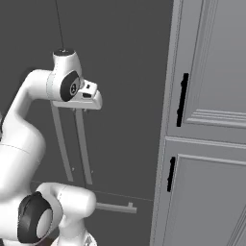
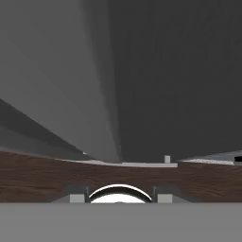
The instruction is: Grab a lemon wedge from the fridge and one ice cube from the ice bowl, and put them in the glass of lemonade.
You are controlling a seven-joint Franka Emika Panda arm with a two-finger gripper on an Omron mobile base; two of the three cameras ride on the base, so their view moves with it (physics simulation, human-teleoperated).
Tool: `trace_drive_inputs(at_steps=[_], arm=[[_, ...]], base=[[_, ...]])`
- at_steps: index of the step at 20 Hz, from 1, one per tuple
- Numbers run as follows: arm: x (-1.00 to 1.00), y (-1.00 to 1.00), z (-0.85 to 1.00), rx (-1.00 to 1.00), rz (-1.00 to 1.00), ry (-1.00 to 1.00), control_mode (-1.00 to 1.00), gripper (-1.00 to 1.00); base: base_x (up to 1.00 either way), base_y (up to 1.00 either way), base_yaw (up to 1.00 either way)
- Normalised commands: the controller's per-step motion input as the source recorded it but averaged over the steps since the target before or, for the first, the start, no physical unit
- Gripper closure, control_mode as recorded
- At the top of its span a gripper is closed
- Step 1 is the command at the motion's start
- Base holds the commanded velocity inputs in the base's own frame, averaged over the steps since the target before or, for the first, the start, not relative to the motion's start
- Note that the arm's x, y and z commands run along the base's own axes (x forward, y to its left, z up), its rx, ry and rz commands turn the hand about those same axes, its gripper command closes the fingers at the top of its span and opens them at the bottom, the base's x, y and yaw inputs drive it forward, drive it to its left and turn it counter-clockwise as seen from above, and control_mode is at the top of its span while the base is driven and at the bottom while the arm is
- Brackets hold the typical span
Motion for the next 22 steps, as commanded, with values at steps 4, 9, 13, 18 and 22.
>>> trace_drive_inputs(at_steps=[4, 9, 13, 18, 22], arm=[[-0.40, -0.01, 0.00, 0.01, 0.00, -0.01, -1.00, -1.00], [-0.57, 0.02, -0.05, 0.00, 0.00, 0.00, -1.00, -1.00], [-0.32, 0.05, -0.04, 0.00, 0.00, 0.06, -1.00, -1.00], [-0.01, 0.00, 0.00, 0.00, 0.00, 0.01, 1.00, -1.00], [0.00, 0.00, 0.00, 0.00, 0.00, 0.00, 1.00, -1.00]], base=[[0.00, 0.00, 0.00], [0.00, 0.00, 0.00], [0.00, 0.00, 0.00], [-0.03, 0.00, 0.00], [-0.58, 0.14, 0.00]])
